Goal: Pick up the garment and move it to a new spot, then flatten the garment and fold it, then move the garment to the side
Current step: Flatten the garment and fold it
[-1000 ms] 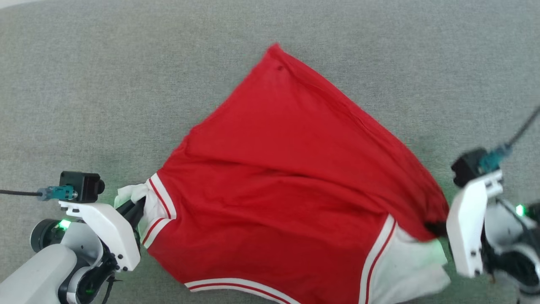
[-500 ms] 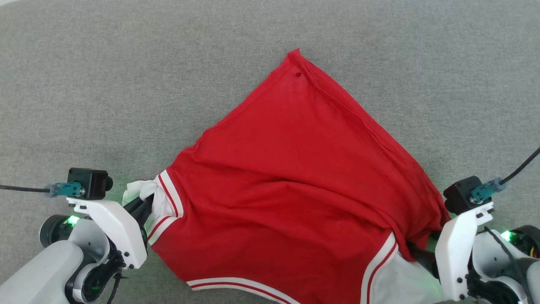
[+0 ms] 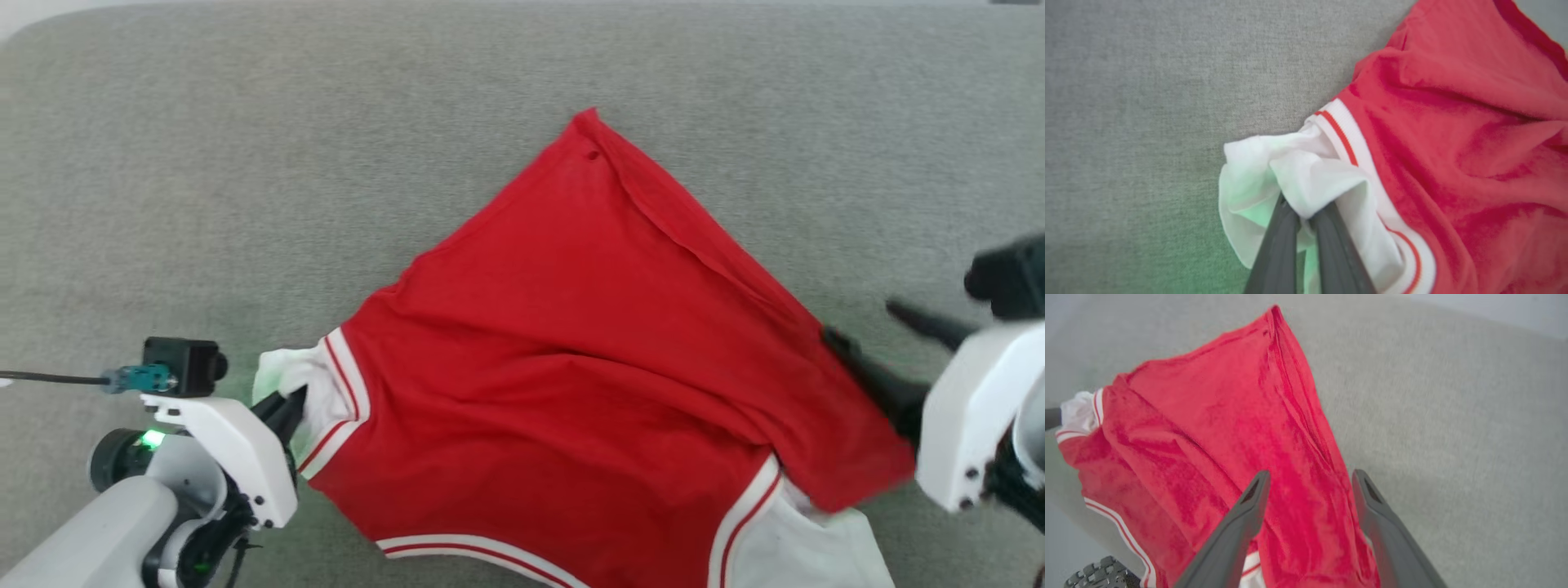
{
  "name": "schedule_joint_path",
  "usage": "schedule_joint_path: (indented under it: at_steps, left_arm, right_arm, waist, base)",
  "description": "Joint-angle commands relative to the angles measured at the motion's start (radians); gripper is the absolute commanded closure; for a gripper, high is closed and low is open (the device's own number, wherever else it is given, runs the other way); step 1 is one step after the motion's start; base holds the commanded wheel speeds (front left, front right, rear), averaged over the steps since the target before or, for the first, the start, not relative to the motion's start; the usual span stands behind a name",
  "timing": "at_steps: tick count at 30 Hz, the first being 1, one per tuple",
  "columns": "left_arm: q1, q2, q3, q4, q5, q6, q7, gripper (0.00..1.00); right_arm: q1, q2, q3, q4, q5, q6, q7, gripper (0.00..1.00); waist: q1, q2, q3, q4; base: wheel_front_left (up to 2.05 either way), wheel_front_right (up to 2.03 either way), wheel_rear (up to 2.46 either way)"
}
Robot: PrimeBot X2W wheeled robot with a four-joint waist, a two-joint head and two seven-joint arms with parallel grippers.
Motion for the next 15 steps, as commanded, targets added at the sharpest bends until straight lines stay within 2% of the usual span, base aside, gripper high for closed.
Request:
schedule_joint_path:
  at_steps: [1, 5, 8, 9, 15]
  left_arm:
    - [-0.005, -0.011, -0.005, -0.002, 0.008, 0.0, -0.006, 1.0]
    - [-0.032, -0.036, -0.019, 0.005, 0.021, -0.01, 0.003, 1.0]
    - [-0.061, -0.064, -0.036, 0.015, 0.042, -0.026, 0.009, 1.0]
    - [-0.082, -0.087, -0.048, 0.025, 0.055, -0.037, 0.014, 1.0]
    - [-0.148, -0.157, -0.081, 0.066, 0.077, -0.074, 0.029, 1.0]
  right_arm:
    - [-0.041, 0.012, 0.003, -0.001, -0.011, 0.0, -0.026, 0.0]
    - [-0.162, -0.011, 0.063, 0.055, -0.033, 0.0, -0.114, 0.0]
    - [-0.257, -0.027, 0.116, 0.15, -0.017, 0.0, -0.197, 0.0]
    - [-0.322, -0.06, 0.161, 0.227, -0.015, 0.0, -0.244, 0.0]
    - [-0.516, -0.102, 0.271, 0.498, 0.022, 0.0, -0.35, 0.0]
  waist:
    - [0.0, 0.0, -0.001, 0.017]
    - [0.0, 0.0, 0.006, 0.055]
    - [0.0, 0.0, 0.013, 0.096]
    - [0.0, 0.0, 0.02, 0.125]
    - [0.0, 0.0, 0.045, 0.216]
  base:
    - [0.0, 0.0, 0.0]
    - [0.0, 0.0, 0.0]
    - [0.0, 0.0, 0.0]
    - [0.0, 0.0, 0.0]
    - [0.0, 0.0, 0.0]
